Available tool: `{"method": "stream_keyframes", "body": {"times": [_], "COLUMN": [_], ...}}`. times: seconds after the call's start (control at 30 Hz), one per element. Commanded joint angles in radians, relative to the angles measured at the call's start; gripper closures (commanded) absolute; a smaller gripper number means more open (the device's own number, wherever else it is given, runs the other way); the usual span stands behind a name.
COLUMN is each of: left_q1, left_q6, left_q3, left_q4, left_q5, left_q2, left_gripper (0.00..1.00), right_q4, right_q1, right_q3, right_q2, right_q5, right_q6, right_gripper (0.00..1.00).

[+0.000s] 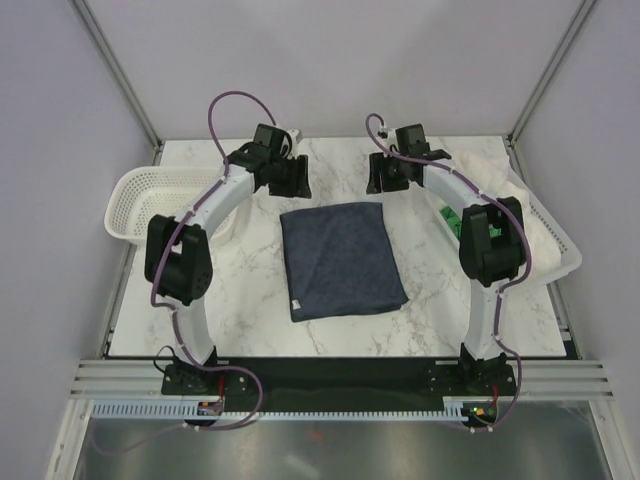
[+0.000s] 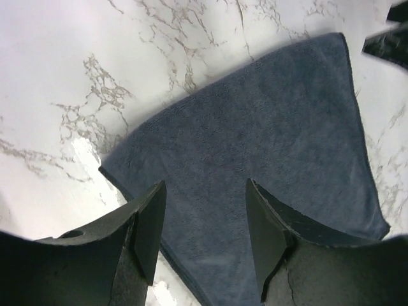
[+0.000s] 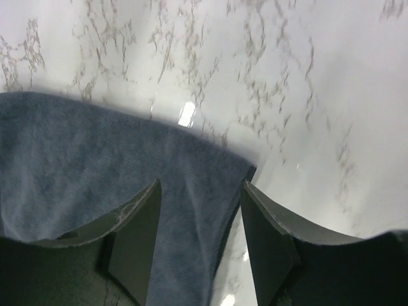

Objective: Fold and stack the towels
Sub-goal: Fold the towel

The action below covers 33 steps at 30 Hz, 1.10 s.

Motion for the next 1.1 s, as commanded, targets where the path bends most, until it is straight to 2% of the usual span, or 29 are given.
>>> {"method": "stream_keyframes", "body": {"times": [0.0,0.1,0.23,0.4,0.7,0.8,1.07], "left_q1": [0.036,0.063,0.091,0.116,0.162,0.175,0.177], "left_q6": [0.171,0.199,0.240,0.277,0.328,0.340,0.358], "left_q3": [0.101,0.106,0.111,0.124,0.120,0.118,0.129], "left_q4": [-0.037,-0.037,-0.039,-0.045,-0.069,-0.075,-0.085], "left_q5": [0.124,0.164,0.206,0.241,0.290,0.298,0.276], "left_q2": [0.060,0.103,0.163,0.223,0.241,0.252,0.296], "left_gripper": [0.40,0.38,0.38,0.38,0.38,0.38,0.38], "right_q4": [-0.104,-0.185,-0.195,-0.205,-0.291,-0.305,-0.331], "right_q1": [-0.044,-0.051,-0.076,-0.129,-0.129,-0.130,-0.133], "right_q3": [0.208,0.258,0.276,0.326,0.356,0.387,0.390], "right_q2": [0.104,0.196,0.260,0.316,0.388,0.422,0.442], "right_q5": [-0.188,-0.214,-0.236,-0.341,-0.447,-0.484,-0.452], "right_q6": [-0.197,-0.258,-0.318,-0.327,-0.442,-0.434,-0.462], "right_gripper": [0.39,0.39,0.37,0.38,0.42,0.41,0.45]}}
